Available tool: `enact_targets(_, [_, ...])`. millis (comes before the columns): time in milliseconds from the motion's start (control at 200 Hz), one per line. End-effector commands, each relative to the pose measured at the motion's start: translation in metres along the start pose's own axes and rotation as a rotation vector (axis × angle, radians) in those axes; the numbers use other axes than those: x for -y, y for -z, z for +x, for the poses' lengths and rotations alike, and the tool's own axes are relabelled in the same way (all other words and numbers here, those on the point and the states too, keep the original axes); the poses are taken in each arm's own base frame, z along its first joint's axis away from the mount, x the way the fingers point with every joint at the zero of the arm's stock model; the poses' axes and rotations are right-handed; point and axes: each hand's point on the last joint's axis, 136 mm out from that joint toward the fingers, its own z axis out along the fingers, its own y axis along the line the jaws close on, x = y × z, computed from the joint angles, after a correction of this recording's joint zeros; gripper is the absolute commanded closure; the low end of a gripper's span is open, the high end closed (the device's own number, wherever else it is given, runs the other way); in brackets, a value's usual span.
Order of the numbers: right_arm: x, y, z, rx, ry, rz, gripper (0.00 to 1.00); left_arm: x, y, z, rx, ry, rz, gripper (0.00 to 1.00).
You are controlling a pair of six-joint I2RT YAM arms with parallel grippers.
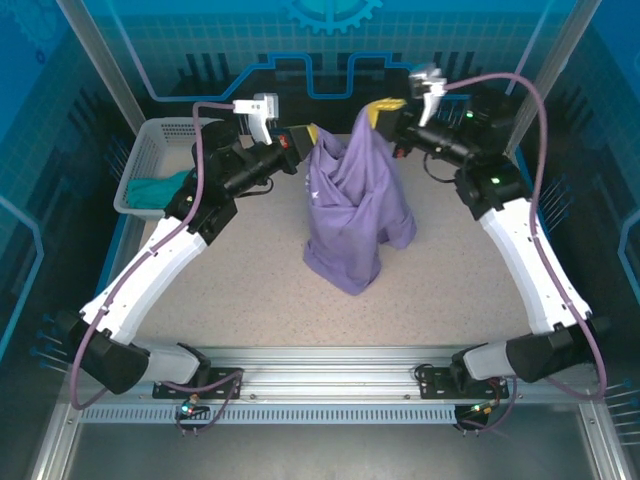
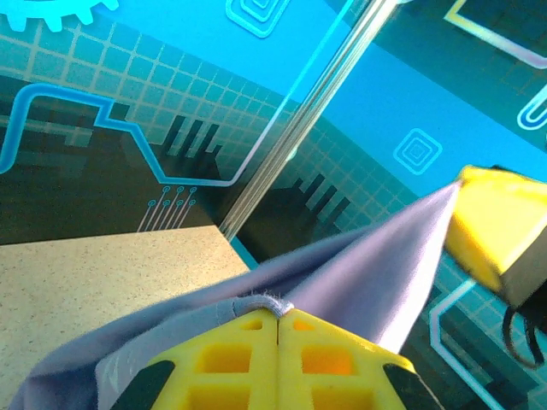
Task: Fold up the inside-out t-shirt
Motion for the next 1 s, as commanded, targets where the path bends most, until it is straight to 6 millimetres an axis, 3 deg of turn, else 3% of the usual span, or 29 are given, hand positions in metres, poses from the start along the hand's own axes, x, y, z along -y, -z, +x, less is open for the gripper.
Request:
enact_targets(0, [0.010,0.011,0.004,-0.059,0.033,0.072,1.00,-0.018,0.019,-0.016,0.035,-0.014,-0.074,1.00])
enact_targets(115, [0.052,0.050,-0.018,0.048,-0.058,0.198,1.00,-0.040,0.054,-0.044,0.156,0.032,-0.136,1.00])
enact_targets(210, [0.071,0.065,-0.030,0.096,-0.097,0.271,1.00,-0.042,0.059,-0.047,0.165,0.007,-0.176,1.00])
enact_targets(275, [0.063,0.051,-0.036,0.109,-0.098,0.235,1.00,-0.028,0.043,-0.036,0.117,-0.015,-0.143,1.00])
enact_targets(385, [0.026,0.005,-0.034,0.031,-0.042,0.100,1.00,0.006,0.008,-0.011,0.017,-0.093,-0.073,1.00])
enact_targets(485, [0.015,-0.007,-0.033,-0.018,0.011,0.065,1.00,0.015,0.008,-0.010,0.008,-0.096,-0.039,1.00])
enact_targets(565, [0.030,0.007,-0.037,-0.006,0.020,0.107,1.00,-0.002,0.036,-0.026,0.101,-0.091,-0.104,1.00])
enact_targets(700, [0.059,0.034,-0.042,0.034,-0.015,0.178,1.00,-0.054,0.085,-0.040,0.215,0.044,-0.226,1.00])
enact_targets(815, [0.065,0.039,-0.041,0.034,-0.016,0.194,1.00,-0.088,0.098,-0.019,0.179,0.050,-0.374,1.00])
enact_targets(995, [0.052,0.014,-0.026,-0.020,-0.028,0.076,1.00,-0.115,0.082,0.035,0.035,0.098,-0.387,1.00])
